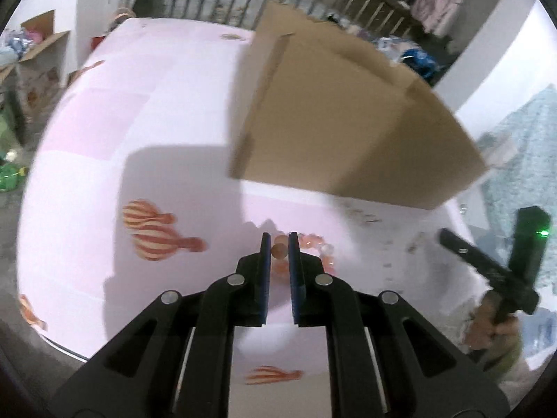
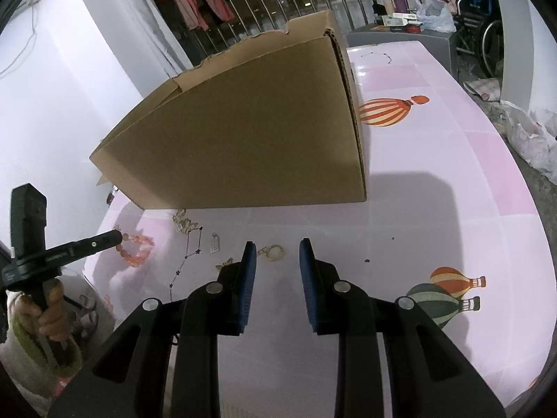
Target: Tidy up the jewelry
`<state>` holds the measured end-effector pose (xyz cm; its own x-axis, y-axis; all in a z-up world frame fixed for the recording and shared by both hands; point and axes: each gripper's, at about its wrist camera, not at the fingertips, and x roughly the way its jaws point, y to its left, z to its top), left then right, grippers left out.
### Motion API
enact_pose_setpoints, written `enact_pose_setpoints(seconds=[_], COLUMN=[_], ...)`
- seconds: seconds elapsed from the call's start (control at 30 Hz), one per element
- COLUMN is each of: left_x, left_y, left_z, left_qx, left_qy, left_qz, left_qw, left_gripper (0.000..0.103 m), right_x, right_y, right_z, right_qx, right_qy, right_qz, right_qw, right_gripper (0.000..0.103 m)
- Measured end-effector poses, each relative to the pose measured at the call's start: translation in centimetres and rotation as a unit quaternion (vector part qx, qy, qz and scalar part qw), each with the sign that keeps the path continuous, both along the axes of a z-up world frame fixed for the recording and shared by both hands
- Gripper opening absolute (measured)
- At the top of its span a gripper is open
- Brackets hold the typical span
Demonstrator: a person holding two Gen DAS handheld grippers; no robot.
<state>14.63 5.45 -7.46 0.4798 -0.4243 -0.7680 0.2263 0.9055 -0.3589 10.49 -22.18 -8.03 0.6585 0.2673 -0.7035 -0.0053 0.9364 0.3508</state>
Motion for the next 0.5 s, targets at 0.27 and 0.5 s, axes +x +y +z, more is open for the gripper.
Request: enact_pose_setpoints(seconds=[0.27,0.5], left_x=[-1.0,-2.3], left_y=[-0.6,-4.8], left_z=[2.4,3.6], left_qx=[0.043,0.097], left_qy=[-0.069,-0.128], left_qz=[0.011,-0.054], left_qw=[0.9966,0.9855], left_gripper=[0.040,0.040], right_x=[-0.3,-0.2], right_y=[0.2,0.5], right_z=[0.5,0.8], right_qx=[-0.011,-0.016], right_qy=[-0.005,-0.016], right_qz=[0.001,0.000], right_qw=[1.000,1.000], right_gripper=[0.026,0.026])
